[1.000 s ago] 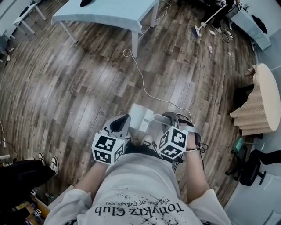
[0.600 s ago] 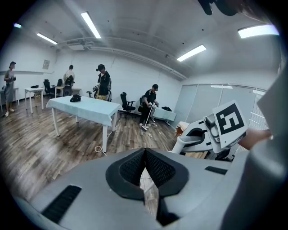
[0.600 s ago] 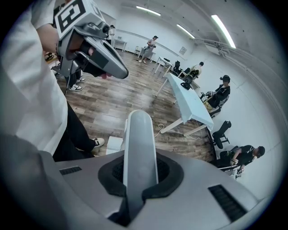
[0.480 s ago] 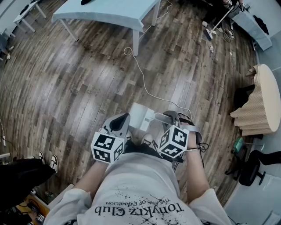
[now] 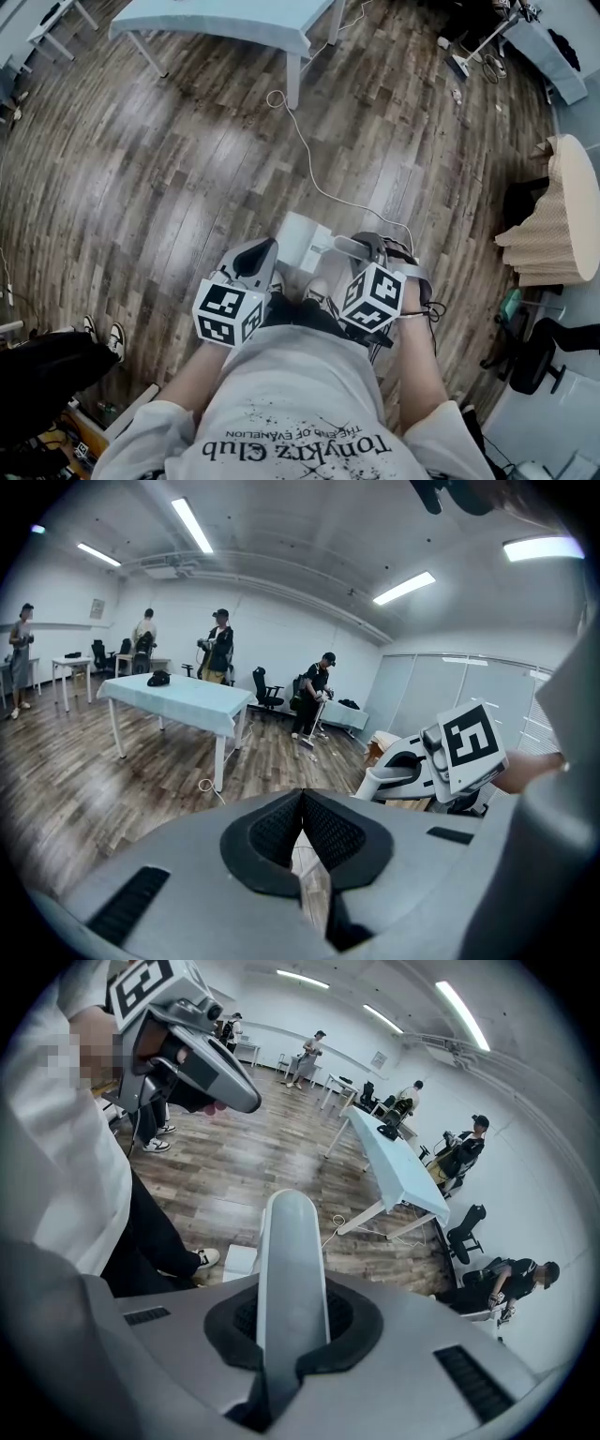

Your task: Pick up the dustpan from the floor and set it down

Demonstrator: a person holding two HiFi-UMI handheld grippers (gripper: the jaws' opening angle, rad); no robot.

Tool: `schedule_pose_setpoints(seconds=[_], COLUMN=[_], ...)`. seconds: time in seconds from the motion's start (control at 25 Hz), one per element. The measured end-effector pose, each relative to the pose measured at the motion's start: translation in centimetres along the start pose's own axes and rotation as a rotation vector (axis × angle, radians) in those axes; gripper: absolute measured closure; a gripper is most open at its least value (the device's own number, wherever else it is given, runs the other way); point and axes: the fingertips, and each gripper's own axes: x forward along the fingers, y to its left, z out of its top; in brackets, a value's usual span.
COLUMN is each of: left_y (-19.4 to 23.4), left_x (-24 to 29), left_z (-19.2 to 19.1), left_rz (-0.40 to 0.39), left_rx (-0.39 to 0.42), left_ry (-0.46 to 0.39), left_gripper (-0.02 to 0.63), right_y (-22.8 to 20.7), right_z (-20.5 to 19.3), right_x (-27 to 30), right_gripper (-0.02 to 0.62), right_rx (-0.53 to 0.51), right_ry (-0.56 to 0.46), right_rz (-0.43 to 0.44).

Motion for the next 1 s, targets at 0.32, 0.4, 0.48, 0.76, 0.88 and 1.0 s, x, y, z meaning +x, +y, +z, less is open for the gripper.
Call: schedule_pose_setpoints(seconds=[0.32,0.4,0.48,0.76,0.88,1.0], left_y=[0.6,0.7,0.9,1.4,1.6,2.0], left_x=[0.5,0.6,0.9,2.1,2.7,3.2], left_z=[-0.3,-0.5,-0.5,-1.1,-1.4,-1.6], left_rz=[-0.002,-0.004,-0.002,-0.003,-0.004,-0.002], left_rx=[-0.003,-0.002,-0.003,-0.016,-0.02,-0.025], left_ry=[0.018,0.025,0.03,0.049,0.06,0.07], left_gripper=[0.583,0.583,0.583,0.583,0.583,0.583], right_y=[0.0,0.1,-0.1,-0.1,-0.2,-0.3], right_z=[-0.6,-0.9,-1.0,-1.9,-2.2,-2.5], right_x=[1.9,2.5,3.3,6.0,7.2,8.4], right_gripper=[0.555,0.555,0.555,0.555,0.555,0.555], right_rx=[0.02,0.024,0.023,0.022,0.023,0.019], right_ry=[0.01,0.014,0.015,0.018,0.023,0.026], right_rz=[0.009,0.011,0.009,0.012,0.011,0.001])
